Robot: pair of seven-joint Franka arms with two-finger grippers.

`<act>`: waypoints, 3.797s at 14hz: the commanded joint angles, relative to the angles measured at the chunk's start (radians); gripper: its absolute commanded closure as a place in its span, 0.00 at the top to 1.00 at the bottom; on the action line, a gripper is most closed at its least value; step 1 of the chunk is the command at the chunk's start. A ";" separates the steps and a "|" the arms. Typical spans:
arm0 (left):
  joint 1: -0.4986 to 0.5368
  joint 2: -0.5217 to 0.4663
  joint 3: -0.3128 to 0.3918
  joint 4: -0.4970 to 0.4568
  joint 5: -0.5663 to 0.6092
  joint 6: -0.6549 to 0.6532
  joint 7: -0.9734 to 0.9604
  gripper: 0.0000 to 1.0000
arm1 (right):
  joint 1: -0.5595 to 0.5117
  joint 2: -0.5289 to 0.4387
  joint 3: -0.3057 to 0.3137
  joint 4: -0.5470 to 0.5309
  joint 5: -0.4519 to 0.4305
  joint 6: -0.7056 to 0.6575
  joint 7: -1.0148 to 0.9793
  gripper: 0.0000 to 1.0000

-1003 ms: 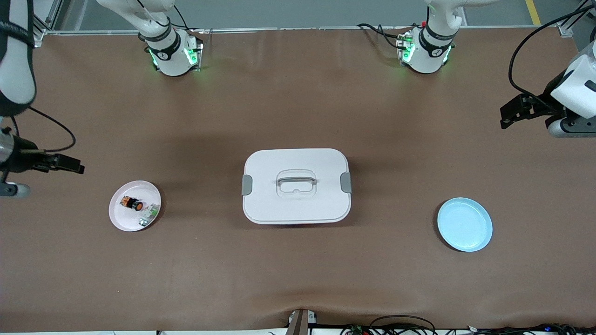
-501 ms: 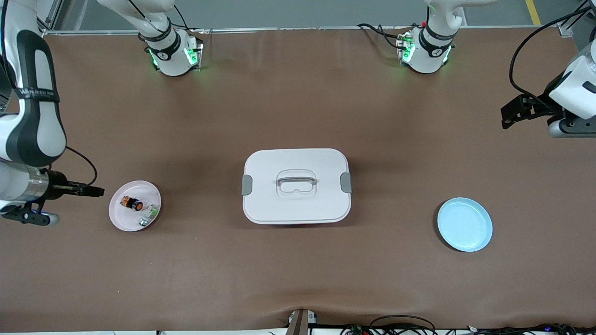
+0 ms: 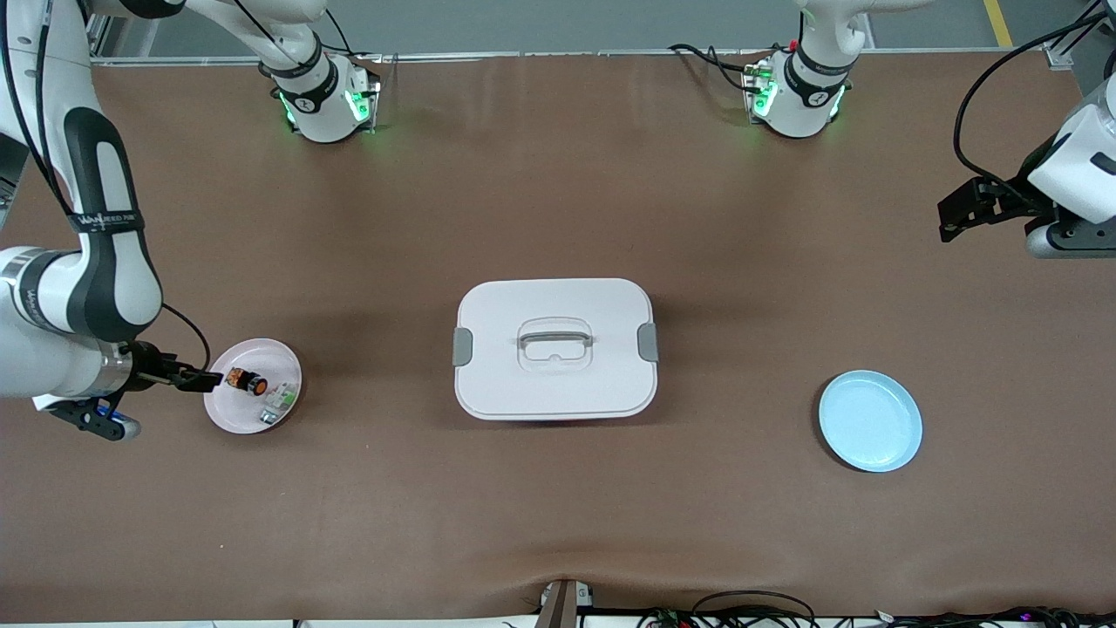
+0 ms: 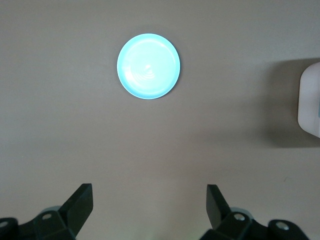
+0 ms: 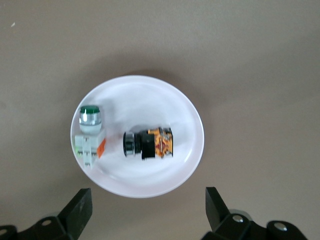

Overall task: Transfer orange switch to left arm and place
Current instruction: 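Move the right gripper down over the orange switch on the white plate, then close the right gripper on the orange switch, then lift the orange switch with the right gripper off the white plate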

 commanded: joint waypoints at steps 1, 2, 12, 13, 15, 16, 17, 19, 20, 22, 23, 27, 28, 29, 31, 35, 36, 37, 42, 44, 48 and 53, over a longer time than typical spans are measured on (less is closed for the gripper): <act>0.006 -0.006 -0.010 0.003 0.020 -0.008 0.008 1.00 | -0.009 0.009 0.007 -0.031 0.011 0.060 0.017 1.00; 0.006 -0.006 -0.008 0.003 0.020 -0.008 0.008 1.00 | -0.008 0.020 0.007 -0.031 0.011 0.066 0.017 1.00; 0.006 -0.001 -0.010 0.003 0.018 -0.005 0.006 1.00 | 0.002 0.093 0.007 -0.061 0.011 0.182 0.017 1.00; 0.006 -0.001 -0.010 0.003 0.018 -0.005 0.006 1.00 | 0.002 0.093 0.007 -0.080 0.011 0.219 0.017 1.00; 0.006 -0.001 -0.010 0.003 0.016 -0.005 0.006 1.00 | 0.005 0.102 0.007 -0.109 0.011 0.265 0.017 1.00; 0.006 -0.001 -0.010 0.003 0.018 -0.005 0.006 1.00 | 0.005 0.102 0.007 -0.120 0.011 0.282 0.017 1.00; 0.006 -0.001 -0.010 0.003 0.016 -0.005 0.006 1.00 | 0.005 0.102 0.007 -0.132 0.011 0.292 0.017 1.00; 0.006 -0.003 -0.010 0.003 0.016 -0.005 0.006 1.00 | 0.006 0.102 0.007 -0.149 0.011 0.295 0.017 1.00; 0.006 -0.003 -0.008 0.004 0.012 -0.005 0.006 1.00 | 0.006 0.102 0.007 -0.154 0.011 0.293 0.017 1.00; 0.008 -0.003 -0.008 0.006 0.009 -0.004 0.006 1.00 | 0.009 0.102 0.007 -0.167 0.011 0.293 0.017 1.00; 0.008 -0.003 -0.008 0.006 0.009 -0.004 0.006 1.00 | 0.011 0.102 0.007 -0.171 0.011 0.295 0.017 1.00; 0.008 -0.004 -0.008 0.006 0.007 -0.004 0.006 1.00 | 0.014 0.104 0.007 -0.172 0.011 0.310 0.016 1.00; 0.008 -0.003 -0.008 0.006 0.009 -0.004 0.006 1.00 | 0.014 0.106 0.007 -0.172 0.011 0.310 0.016 1.00; 0.009 -0.003 -0.008 0.004 0.007 -0.004 0.006 1.00 | 0.014 0.106 0.007 -0.172 0.011 0.313 0.016 0.94; 0.009 -0.004 -0.008 0.006 0.009 -0.004 0.006 1.00 | 0.014 0.106 0.007 -0.172 0.011 0.313 0.014 0.65; 0.009 -0.003 -0.005 0.009 0.007 0.001 0.006 1.00 | 0.014 0.104 0.007 -0.172 0.009 0.310 -0.001 0.17; 0.011 -0.003 -0.005 0.009 0.006 0.005 0.006 1.00 | 0.014 0.104 0.007 -0.172 0.006 0.305 -0.003 0.13; 0.011 -0.003 -0.004 0.009 0.006 0.010 0.006 1.00 | 0.014 0.103 0.007 -0.171 0.002 0.299 -0.006 0.13; 0.011 -0.003 -0.002 0.006 0.006 0.010 0.008 1.00 | -0.004 0.081 0.007 -0.151 -0.005 0.212 -0.144 0.10; 0.011 -0.003 -0.002 0.003 0.006 0.010 0.008 1.00 | -0.029 0.061 0.013 -0.126 0.000 0.137 -0.144 0.10; 0.009 -0.001 -0.002 0.003 0.006 0.010 0.006 1.00 | -0.118 0.060 0.093 -0.016 0.040 -0.064 -0.158 0.09; 0.008 0.008 -0.004 0.001 0.004 0.011 0.006 1.00 | -0.156 0.029 0.138 0.073 0.263 -0.271 -0.144 0.01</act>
